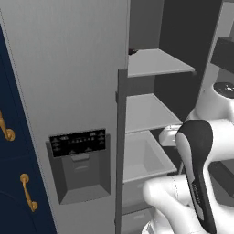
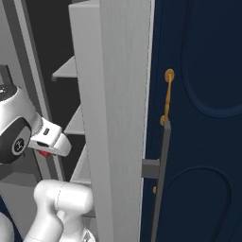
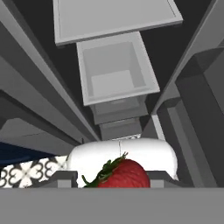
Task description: Take the strawberry from the fridge and place it on top of the pancake, located on the dining counter.
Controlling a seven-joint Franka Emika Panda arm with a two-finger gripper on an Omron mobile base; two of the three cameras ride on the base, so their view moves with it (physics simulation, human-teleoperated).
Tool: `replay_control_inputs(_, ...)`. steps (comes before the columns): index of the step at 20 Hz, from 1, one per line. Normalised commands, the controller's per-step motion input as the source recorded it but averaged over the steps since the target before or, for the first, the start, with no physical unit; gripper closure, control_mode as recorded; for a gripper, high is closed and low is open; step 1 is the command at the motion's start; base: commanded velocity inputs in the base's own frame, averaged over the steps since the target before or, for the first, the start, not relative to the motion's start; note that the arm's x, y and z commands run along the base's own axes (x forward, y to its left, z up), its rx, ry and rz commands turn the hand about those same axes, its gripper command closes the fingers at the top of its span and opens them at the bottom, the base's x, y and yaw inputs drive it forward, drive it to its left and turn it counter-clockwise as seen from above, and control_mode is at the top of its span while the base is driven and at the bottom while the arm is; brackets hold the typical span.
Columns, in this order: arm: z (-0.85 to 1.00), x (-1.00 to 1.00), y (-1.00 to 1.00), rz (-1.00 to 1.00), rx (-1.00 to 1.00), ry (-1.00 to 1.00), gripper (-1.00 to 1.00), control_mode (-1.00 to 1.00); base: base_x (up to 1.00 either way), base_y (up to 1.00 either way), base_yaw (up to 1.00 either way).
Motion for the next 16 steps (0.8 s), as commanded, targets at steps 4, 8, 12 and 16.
replay_control_inputs(4,-0.01,0.00,-0.01,0.00,0.02,0.00,1.00,-1.00,0.00,0.00,0.00)
replay_control_inputs(8,0.00,0.00,0.00,0.00,0.00,0.00,1.00,-1.00,0.00,0.00,0.00)
replay_control_inputs(12,-0.03,-0.21,0.03,0.00,0.00,-0.02,1.00,1.00,-0.48,0.00,-0.10)
replay_control_inputs(16,0.00,0.00,0.00,0.00,0.00,0.00,1.00,1.00,-1.00,0.16,-0.53)
